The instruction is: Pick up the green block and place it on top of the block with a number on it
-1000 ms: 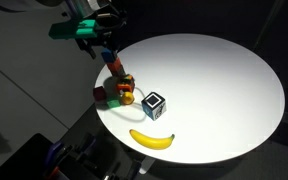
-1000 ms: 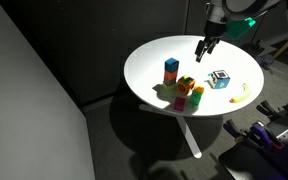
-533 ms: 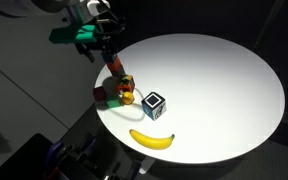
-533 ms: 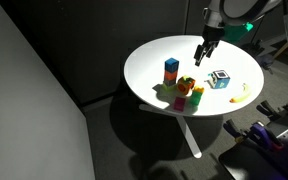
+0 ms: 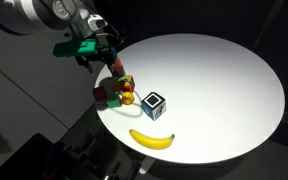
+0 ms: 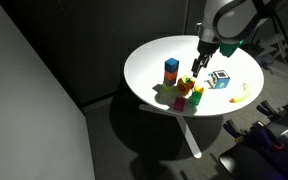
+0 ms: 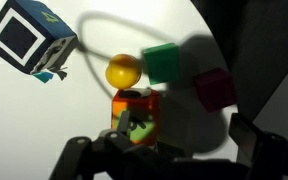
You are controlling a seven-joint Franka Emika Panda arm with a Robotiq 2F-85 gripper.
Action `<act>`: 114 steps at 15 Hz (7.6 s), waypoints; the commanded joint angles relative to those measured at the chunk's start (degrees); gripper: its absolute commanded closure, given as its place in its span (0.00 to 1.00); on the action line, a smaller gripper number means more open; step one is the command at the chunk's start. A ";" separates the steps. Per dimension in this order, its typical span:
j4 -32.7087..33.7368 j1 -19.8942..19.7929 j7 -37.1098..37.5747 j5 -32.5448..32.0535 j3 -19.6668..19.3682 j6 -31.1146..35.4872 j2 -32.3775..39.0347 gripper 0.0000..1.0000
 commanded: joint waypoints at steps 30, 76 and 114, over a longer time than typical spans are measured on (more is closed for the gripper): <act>0.57 2.29 -3.51 -9.37 -2.97 19.77 17.86 0.00; 6.57 -2.10 -5.62 -4.39 0.30 0.96 14.52 0.74; 19.49 -0.93 3.31 -2.19 -3.32 -2.66 18.49 0.74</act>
